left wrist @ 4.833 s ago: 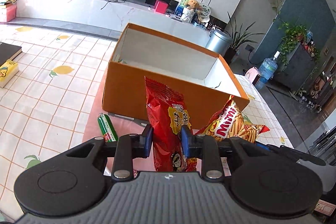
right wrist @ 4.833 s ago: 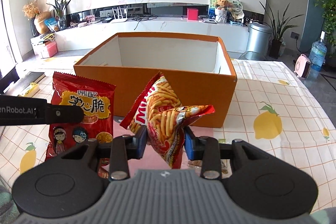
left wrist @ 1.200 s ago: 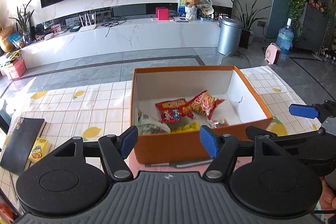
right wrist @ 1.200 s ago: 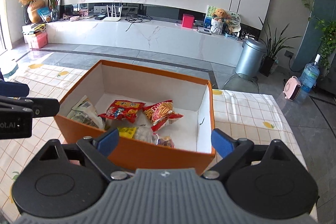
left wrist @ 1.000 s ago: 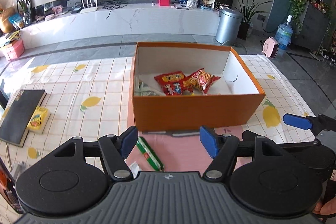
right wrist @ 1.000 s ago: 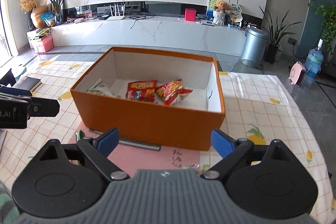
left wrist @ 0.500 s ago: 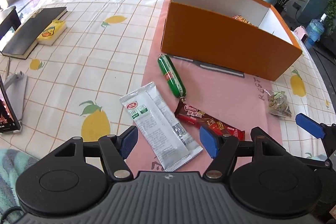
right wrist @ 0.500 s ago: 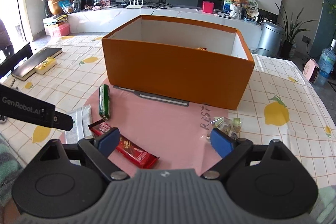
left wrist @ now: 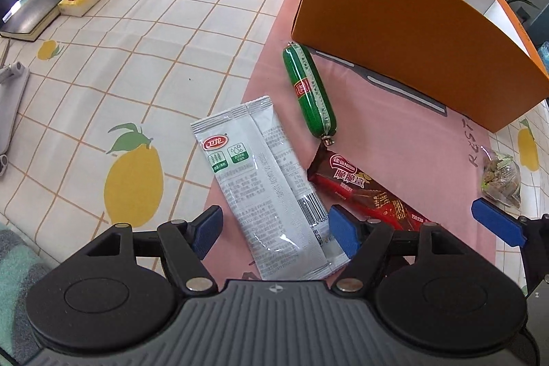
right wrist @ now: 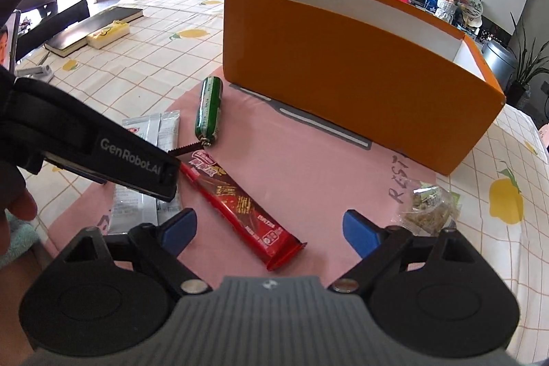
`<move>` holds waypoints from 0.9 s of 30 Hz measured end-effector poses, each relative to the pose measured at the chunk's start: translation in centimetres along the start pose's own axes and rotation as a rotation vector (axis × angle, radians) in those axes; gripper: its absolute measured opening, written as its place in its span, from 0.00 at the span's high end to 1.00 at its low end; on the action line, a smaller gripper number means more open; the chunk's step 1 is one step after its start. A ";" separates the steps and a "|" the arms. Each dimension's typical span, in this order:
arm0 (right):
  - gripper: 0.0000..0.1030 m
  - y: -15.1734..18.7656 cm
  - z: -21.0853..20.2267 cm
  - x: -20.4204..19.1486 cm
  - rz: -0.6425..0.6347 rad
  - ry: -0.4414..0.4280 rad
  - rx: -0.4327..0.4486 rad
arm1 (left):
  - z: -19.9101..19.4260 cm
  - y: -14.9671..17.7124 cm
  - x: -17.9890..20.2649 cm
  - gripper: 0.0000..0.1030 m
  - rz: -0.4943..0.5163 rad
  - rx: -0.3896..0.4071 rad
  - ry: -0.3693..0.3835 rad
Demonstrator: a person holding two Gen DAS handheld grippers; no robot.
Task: Organize snacks
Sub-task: 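Grasp the white wafer pack with the left tool while the right tool grasps the red chocolate bar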
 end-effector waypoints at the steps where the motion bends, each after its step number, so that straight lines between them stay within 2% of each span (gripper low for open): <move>1: 0.13 -0.1 0.3 0.1 0.009 -0.002 -0.006 | 0.1 -0.1 0.0 0.15 -0.002 0.009 -0.006; 4: 0.14 -0.2 1.1 0.9 0.061 -0.013 -0.033 | 0.3 -0.5 0.3 0.14 0.000 0.025 -0.014; 8: 0.30 -0.1 1.7 2.0 0.151 -0.036 -0.084 | 0.6 -0.9 1.2 0.12 0.069 0.059 -0.031; 10: 0.31 0.1 1.6 2.5 0.195 -0.045 -0.090 | 0.8 -0.9 1.9 0.12 0.128 0.077 -0.038; 13: 0.34 0.5 0.9 3.0 0.258 -0.075 -0.092 | 0.8 -0.7 2.6 0.15 0.192 0.112 -0.037; 14: 0.36 0.6 0.7 3.1 0.275 -0.078 -0.094 | 0.8 -0.6 2.8 0.19 0.210 0.125 -0.034; 20: 0.46 2.1 -1.0 4.0 0.374 -0.044 -0.098 | 0.4 0.1 4.2 0.26 0.321 0.163 0.044; 25: 0.48 3.1 -2.1 4.1 0.404 -0.159 -0.088 | -0.1 0.9 5.4 0.26 0.401 0.172 0.092; 27: 0.48 3.0 -2.1 3.8 0.388 -0.157 -0.084 | -0.3 1.1 5.6 0.26 0.420 0.166 0.083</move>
Point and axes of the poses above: each gripper's, at about its wrist camera, not at the fingertips, and z roughly the way its jaws point, x to its right, y to its underside, the point moved 2 cm from there along z, roughly the way its jaws point, and after that the axes turned 11 degrees about -y, right-handed, at the moved point
